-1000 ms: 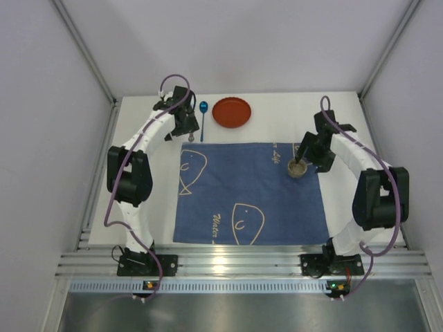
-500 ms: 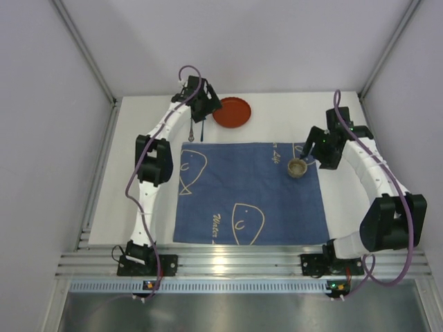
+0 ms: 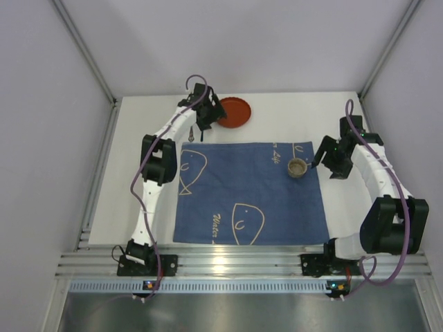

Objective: Set the dinner table for one person

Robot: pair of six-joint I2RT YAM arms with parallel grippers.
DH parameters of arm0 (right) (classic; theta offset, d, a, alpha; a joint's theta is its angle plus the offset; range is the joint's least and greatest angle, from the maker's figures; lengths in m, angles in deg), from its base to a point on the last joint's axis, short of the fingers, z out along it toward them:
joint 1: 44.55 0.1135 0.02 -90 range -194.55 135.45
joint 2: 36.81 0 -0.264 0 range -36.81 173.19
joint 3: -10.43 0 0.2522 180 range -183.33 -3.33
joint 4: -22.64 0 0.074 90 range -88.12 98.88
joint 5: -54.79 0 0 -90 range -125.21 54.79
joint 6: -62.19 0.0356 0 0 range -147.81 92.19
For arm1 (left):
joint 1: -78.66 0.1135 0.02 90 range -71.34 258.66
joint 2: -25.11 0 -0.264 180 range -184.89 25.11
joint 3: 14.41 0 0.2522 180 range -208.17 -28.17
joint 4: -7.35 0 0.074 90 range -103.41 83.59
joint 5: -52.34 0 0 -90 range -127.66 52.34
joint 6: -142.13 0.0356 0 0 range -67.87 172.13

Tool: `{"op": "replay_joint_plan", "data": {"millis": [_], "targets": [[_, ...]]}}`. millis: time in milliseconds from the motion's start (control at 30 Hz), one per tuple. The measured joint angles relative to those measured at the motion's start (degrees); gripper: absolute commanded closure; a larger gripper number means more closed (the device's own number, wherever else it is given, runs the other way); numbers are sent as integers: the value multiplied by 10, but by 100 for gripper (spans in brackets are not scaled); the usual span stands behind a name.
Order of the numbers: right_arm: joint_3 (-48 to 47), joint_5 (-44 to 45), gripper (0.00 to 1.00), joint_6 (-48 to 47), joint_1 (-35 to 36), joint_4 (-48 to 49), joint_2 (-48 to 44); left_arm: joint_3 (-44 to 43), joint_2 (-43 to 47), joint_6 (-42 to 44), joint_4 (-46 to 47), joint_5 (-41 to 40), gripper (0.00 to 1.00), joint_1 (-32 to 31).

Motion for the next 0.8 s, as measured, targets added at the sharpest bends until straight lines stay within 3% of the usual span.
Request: {"op": "replay_joint_plan", "data": {"millis": [67,167,233,500,600,633,800], "targets": [[2,-1,27,-2,-1,-2,0,0,-1,-1,0,1,26,-1],[2,-2,27,-3,-7,-2,0,-3,-8,-6,0,4,33,-2],[2,-2,28,-3,-11,-2,0,-11,-17,-10,1,7,43,-2],[7,-6,29,-3,-23,-4,0,-40,-40,-16,2,25,61,0],[7,-9,29,-3,-25,-4,0,-45,-45,-21,4,36,83,2],[7,-10,29,-3,-25,-4,0,-45,-46,-23,6,40,100,2],[7,-15,30,-3,-25,-4,0,-46,-47,-21,25,65,100,6]]}}
